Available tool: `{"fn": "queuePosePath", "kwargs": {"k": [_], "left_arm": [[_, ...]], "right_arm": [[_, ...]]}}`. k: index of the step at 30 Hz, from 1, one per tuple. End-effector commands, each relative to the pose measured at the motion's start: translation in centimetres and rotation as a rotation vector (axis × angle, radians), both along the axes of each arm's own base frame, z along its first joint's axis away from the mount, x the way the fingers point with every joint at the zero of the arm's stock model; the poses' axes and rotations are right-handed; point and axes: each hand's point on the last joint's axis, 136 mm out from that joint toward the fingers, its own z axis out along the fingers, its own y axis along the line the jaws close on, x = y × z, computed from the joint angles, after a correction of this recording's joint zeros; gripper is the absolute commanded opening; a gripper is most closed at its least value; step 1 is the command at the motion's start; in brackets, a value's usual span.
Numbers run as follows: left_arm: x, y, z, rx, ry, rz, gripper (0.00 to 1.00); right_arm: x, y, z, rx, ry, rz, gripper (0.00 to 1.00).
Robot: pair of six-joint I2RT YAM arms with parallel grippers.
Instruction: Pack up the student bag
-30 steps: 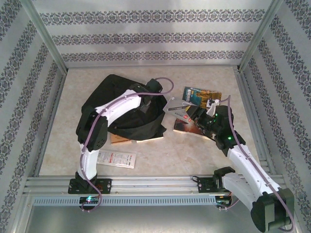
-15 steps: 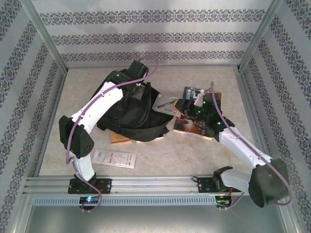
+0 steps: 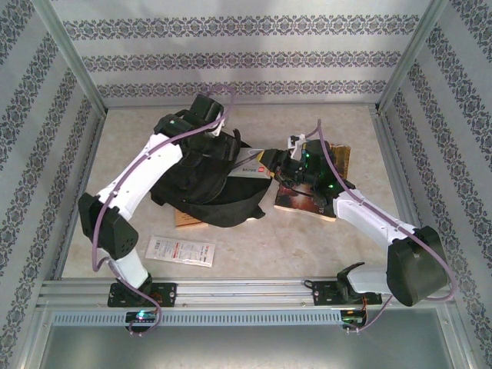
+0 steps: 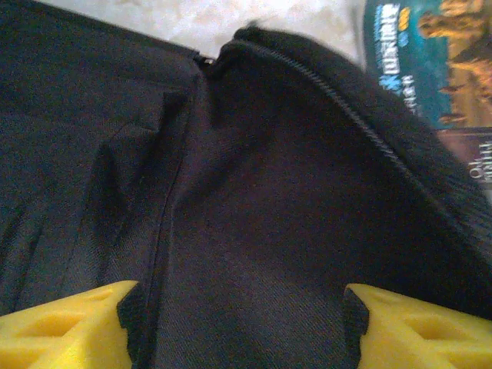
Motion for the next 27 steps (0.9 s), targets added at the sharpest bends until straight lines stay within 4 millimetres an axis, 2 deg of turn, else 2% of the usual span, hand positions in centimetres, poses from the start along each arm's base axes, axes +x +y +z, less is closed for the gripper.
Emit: {"fn": "queuePosePath", "kwargs": {"k": [1,6,9,11,15,20,21,23,27], "left_arm": [[-0.6,0.2,2.1,-0.054,-0.033,0.019,0.71],[-0.7,3.3,3.9,0.062,-0.131,0.082,0.71],[-1.5,2.3,4.6,0.003,-0.126,0.039,0.72],[-2.1,1.1,4.3,-0.059,-0.089,0.000,0.73],[-3.0,-0.8,2.8,-0.137,-0.009,-0.059,0.76],[-2.8,-0.8,0.3,-0.103,0.033,-0.058,0.74],[-2.7,-0.9,-0.1,-0.106,0.040,-0.059,0.71],[-2.6,-1.3,-0.6,-0.118,0.049,-0.067,0.57],[-1.9,-1.4,0.2,-0.120,0.015,-0.072,0.13]], "right_arm": [[0.0,1.2,3.5,0.072,-0.103,0.040,0.38],[-0.1,1.2,2.7,0.064,-0.090,0.033,0.38],[-0.1,1.3,2.6,0.066,-0.088,0.035,0.38],[-0.2,1.4,2.7,0.067,-0.092,0.037,0.37],[-0.1,1.5,2.7,0.068,-0.089,0.038,0.37],[-0.3,1.6,2.9,0.071,-0.089,0.040,0.37],[-0.3,1.6,2.9,0.070,-0.091,0.042,0.37],[-0.3,1.6,2.8,0.068,-0.089,0.044,0.37],[-0.6,1.5,1.7,0.050,-0.069,0.040,0.37]]}}
